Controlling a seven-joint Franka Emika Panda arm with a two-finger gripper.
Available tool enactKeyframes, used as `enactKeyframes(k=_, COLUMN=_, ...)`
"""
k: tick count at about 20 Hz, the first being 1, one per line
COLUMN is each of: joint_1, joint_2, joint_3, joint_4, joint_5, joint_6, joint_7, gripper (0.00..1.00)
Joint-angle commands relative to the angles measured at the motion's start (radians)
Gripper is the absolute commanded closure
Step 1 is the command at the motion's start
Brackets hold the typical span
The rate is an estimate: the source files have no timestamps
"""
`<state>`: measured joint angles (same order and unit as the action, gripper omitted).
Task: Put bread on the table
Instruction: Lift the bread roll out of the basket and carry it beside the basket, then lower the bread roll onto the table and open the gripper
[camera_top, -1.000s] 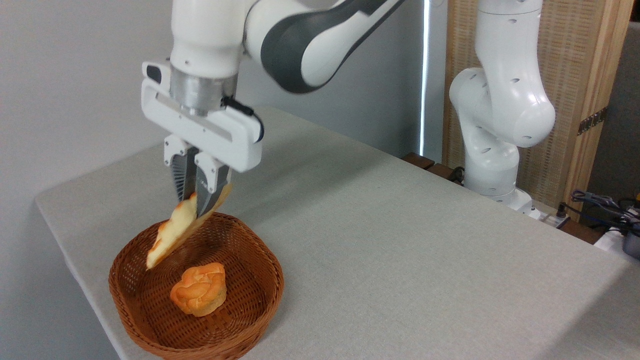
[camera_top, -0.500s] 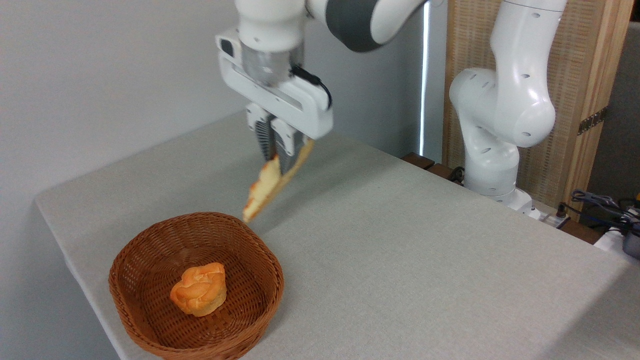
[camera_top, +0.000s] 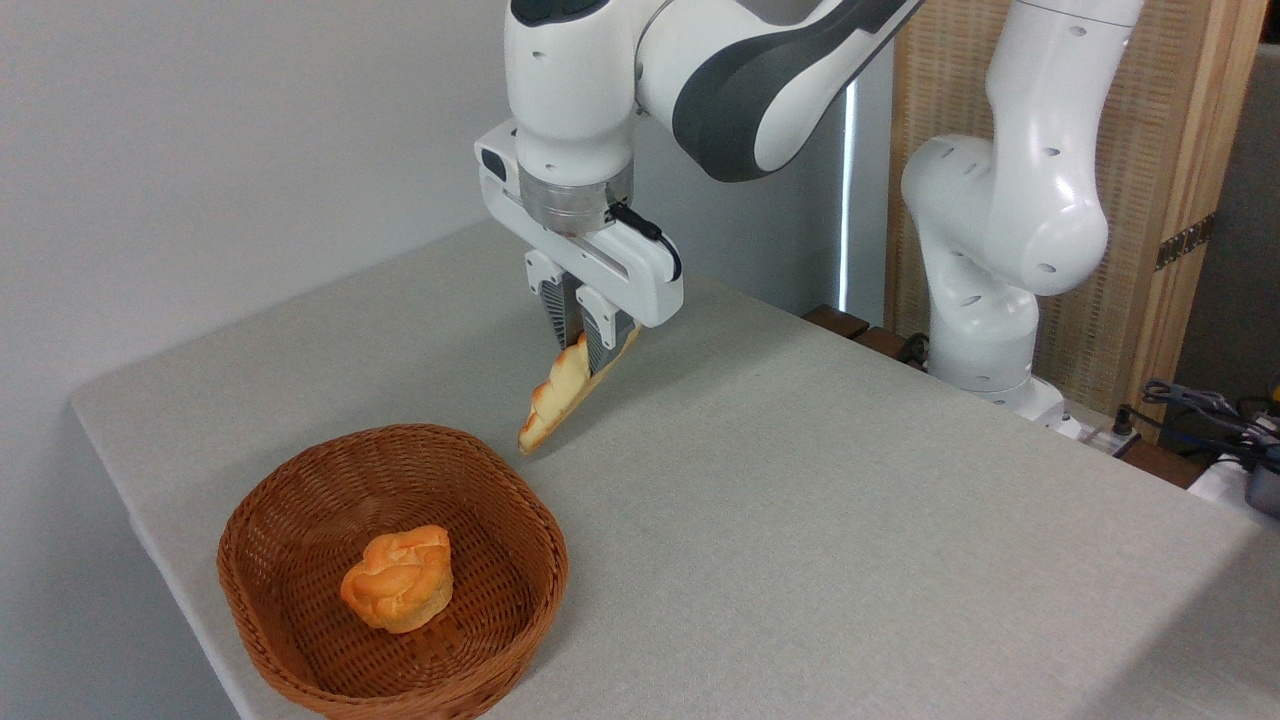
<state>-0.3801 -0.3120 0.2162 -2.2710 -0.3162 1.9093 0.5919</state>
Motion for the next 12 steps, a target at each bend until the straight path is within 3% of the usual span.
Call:
enactKeyframes(k=1, joint_1=-0.010, joint_2=-0.012, joint_3=0.012, joint_4=-0.012, joint_5=-0.014, joint_6=0.011, joint_7=0.017, gripper=0.17)
enactKeyframes(k=4, joint_1=-0.008, joint_2=-0.012, joint_3=0.012, joint_4=-0.021, joint_5=-0.003, joint_6=0.008, joint_7=0.019, gripper=0.01)
enactKeyframes(k=7, joint_1=-0.008, joint_2=-0.012, joint_3=0.012, joint_4=-0.030, joint_5=-0.001, joint_6=0.008, joint_7=0.022, gripper=0.00)
enactKeyframes(k=10, joint_1=-0.008, joint_2=-0.012, joint_3=0.012, joint_4=-0.032, joint_5=0.049, joint_6=0.007, joint_7=0.032, gripper=0.00)
enactKeyframes(k=12, joint_1=-0.008, joint_2=-0.012, joint_3=0.012, joint_4=-0.032, joint_5=0.051, joint_6=0.007, joint_7=0.032, gripper=0.00)
